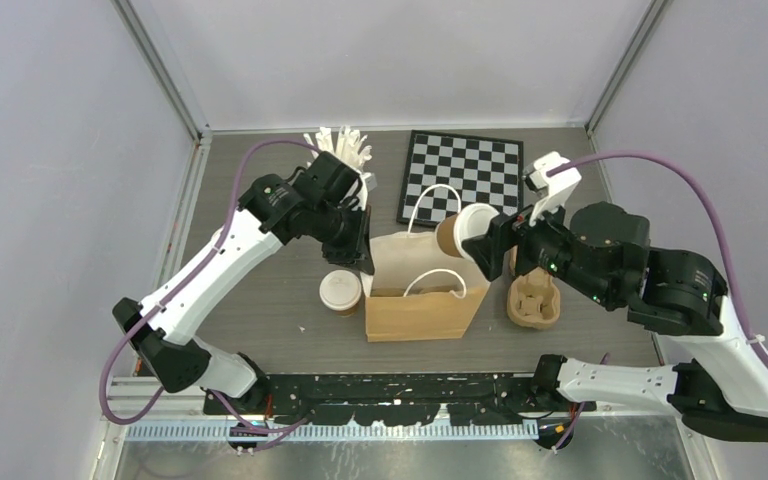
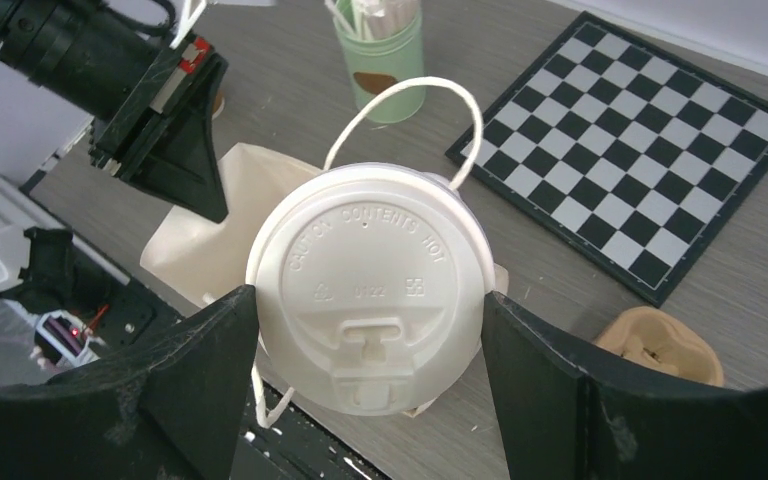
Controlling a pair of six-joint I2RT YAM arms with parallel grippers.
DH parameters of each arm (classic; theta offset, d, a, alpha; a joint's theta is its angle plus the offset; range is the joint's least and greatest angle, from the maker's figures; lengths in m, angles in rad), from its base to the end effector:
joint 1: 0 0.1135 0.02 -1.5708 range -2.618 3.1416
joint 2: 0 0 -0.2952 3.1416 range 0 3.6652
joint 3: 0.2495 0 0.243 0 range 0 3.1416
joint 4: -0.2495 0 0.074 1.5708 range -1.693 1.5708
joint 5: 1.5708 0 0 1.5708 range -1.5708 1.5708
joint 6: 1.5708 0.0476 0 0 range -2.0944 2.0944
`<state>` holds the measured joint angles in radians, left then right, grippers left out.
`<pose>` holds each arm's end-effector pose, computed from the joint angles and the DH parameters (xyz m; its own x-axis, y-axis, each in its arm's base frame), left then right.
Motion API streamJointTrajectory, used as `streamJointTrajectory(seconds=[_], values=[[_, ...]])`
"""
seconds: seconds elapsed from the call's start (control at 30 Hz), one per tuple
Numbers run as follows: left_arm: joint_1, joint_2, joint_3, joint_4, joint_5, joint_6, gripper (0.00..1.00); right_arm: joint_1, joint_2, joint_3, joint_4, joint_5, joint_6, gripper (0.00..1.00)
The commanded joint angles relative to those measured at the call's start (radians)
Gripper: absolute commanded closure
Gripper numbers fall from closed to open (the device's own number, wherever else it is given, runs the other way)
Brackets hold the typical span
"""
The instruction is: Pack the takeout coffee
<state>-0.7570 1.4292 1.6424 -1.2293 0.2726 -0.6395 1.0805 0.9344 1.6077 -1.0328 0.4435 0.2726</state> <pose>0.1794 -0.1871 0.4123 -0.9520 0.1088 -0.2860 0.2446 0.8320 -0.4980 0.0655 0.0793 0.5035 -0.3232 -0.0890 -0.9422 -0.5407 0.8345 0.1066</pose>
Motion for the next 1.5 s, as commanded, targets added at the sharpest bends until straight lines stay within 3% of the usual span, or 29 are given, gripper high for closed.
streamJointTrajectory(seconds=[0.0,0.1,0.3,0.47,0.57,0.8,0.9,1.1,1.23,1.33,1.47], values=[[0.013,-0.012,0.015,-0.026,0.045,0.078,1.00,0.000,0.045,0.005,0.031,-0.114,-0.047,0.22],[0.031,-0.014,0.009,-0.014,0.053,0.085,0.97,0.001,0.079,0.001,0.022,-0.162,-0.059,0.22],[0.052,-0.032,0.009,0.076,0.058,0.017,0.69,0.000,0.123,-0.035,0.027,-0.212,-0.083,0.22],[0.056,-0.054,0.000,0.039,-0.017,-0.059,0.60,0.001,0.160,-0.031,-0.007,-0.227,-0.106,0.22],[0.056,-0.063,-0.006,-0.014,-0.073,-0.103,0.58,0.001,0.164,-0.034,-0.016,-0.243,-0.106,0.22],[0.056,-0.056,-0.012,-0.003,-0.049,-0.102,0.60,0.001,0.184,-0.036,-0.044,-0.279,-0.129,0.22],[0.056,-0.041,-0.017,0.041,-0.018,-0.060,0.66,0.003,0.197,-0.033,-0.053,-0.273,-0.144,0.22],[0.055,-0.020,-0.017,0.197,0.039,-0.005,0.94,0.019,0.222,0.003,-0.105,-0.254,-0.167,0.22],[0.056,-0.037,-0.058,0.330,0.081,0.013,1.00,0.042,0.224,0.012,-0.134,-0.261,-0.174,0.22],[0.056,-0.075,-0.128,0.425,0.082,0.036,1.00,0.058,0.223,0.000,-0.156,-0.248,-0.184,0.22],[0.055,-0.082,-0.147,0.403,0.060,0.043,0.71,0.087,0.210,-0.038,-0.172,-0.215,-0.159,0.22]])
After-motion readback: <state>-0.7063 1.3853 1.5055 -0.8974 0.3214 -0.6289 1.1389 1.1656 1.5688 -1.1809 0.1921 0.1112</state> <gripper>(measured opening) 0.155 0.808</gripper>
